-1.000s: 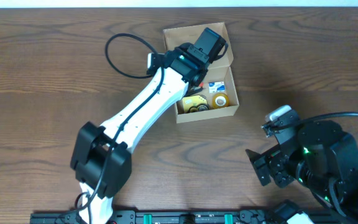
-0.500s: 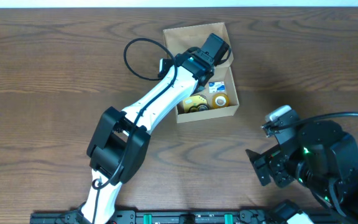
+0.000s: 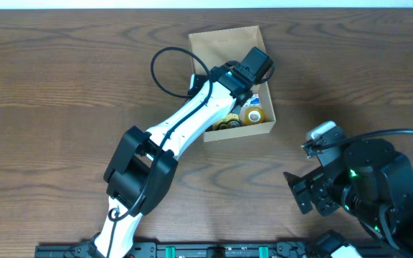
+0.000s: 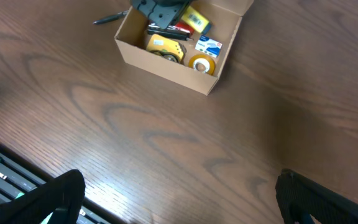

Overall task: Pack container
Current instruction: 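Lower the highlighter into the box and open the gripper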

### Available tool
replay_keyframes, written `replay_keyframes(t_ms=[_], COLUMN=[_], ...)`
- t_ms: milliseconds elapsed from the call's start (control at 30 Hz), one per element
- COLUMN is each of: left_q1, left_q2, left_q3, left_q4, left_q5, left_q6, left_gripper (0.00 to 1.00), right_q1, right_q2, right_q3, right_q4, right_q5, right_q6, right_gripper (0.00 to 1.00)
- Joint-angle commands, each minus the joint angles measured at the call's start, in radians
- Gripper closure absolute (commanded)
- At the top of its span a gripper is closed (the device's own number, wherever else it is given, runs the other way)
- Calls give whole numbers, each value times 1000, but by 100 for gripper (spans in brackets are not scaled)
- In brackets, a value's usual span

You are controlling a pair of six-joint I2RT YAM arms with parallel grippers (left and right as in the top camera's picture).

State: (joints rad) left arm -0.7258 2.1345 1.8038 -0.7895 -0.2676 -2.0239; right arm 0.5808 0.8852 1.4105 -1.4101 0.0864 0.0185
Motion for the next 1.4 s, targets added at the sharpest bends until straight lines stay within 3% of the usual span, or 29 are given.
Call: replay_keyframes(t_ms=[0,167,200,233,267,367,533,767,1033,1167,1300,1367], left_q1=[5,18,19,19,19,19,19,19,19,19,18,14], left_q2=[-11,-11,-11,-11,-11,-11,-11,-11,-11,-11,-11,-11], left_q3=[34,34,34,34,34,34,34,55,234,326,414,454], left_q4=[-34,-45,-45,-45,-45,-45,-45,-45,-131,-193,-237,-289], left_q5=[-10,-12,-11,-12,-12,-12,-12,-39,-193,-236,-264,-269], left_q6=[-60,-59,-59,-59,-59,-60,-59,-2,260,410,547,566], left_gripper=[94,94,88,70,59,36,31,39,43,62,90,94], right_q1=[-17,-17,-17,-17,-17,-17,-17,-17,-17,-17,-17,-17], right_q2=[-2,-2,-2,-2,-2,-2,-2,-2,-2,-2,-2,-2], right_q3=[0,0,0,0,0,0,0,0,0,0,0,0], right_q4=[0,0,0,0,0,0,0,0,0,0,0,0], right_q5=[11,11,11,11,11,11,11,11,11,11,11,11], right_q6=[14,14,14,14,14,14,14,14,14,14,14,14], right_gripper=[1,1,1,1,1,1,1,1,1,1,1,1])
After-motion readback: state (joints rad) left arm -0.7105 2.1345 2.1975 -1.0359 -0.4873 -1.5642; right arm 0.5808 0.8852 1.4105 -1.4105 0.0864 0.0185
